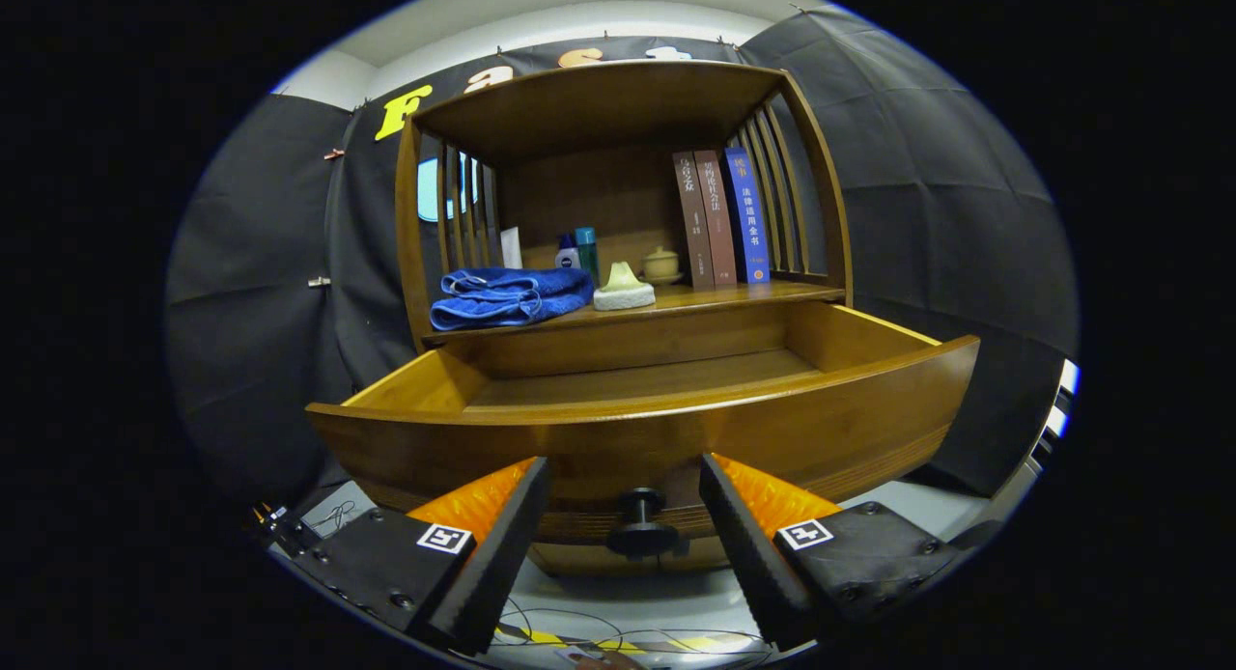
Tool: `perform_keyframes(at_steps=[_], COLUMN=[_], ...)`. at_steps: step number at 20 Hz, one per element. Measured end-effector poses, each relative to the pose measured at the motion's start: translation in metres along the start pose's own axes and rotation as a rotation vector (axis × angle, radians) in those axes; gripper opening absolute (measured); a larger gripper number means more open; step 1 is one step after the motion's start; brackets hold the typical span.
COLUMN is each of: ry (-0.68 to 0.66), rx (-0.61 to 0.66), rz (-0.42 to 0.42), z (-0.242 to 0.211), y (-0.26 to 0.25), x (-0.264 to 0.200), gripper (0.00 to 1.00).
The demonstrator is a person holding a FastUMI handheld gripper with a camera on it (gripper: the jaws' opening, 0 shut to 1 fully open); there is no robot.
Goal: Pull open the drawer, take out the items inside it, and place them on the countertop above the cabinet.
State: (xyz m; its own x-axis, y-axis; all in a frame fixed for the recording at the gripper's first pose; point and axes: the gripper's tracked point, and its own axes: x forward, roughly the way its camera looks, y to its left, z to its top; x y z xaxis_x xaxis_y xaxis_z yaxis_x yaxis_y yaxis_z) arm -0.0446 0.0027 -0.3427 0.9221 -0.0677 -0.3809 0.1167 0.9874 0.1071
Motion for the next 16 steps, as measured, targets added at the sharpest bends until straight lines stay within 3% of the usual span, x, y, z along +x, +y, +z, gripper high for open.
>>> perform_keyframes(at_steps=[8,16], ry=[-0.009,-0.024], rx=[0.009,0.020], rz=[-0.025,-0.026], z=[0.007,0.038], y=[-0.002,-0.004], x=[0.009,0.073], gripper=[0.98,0.98])
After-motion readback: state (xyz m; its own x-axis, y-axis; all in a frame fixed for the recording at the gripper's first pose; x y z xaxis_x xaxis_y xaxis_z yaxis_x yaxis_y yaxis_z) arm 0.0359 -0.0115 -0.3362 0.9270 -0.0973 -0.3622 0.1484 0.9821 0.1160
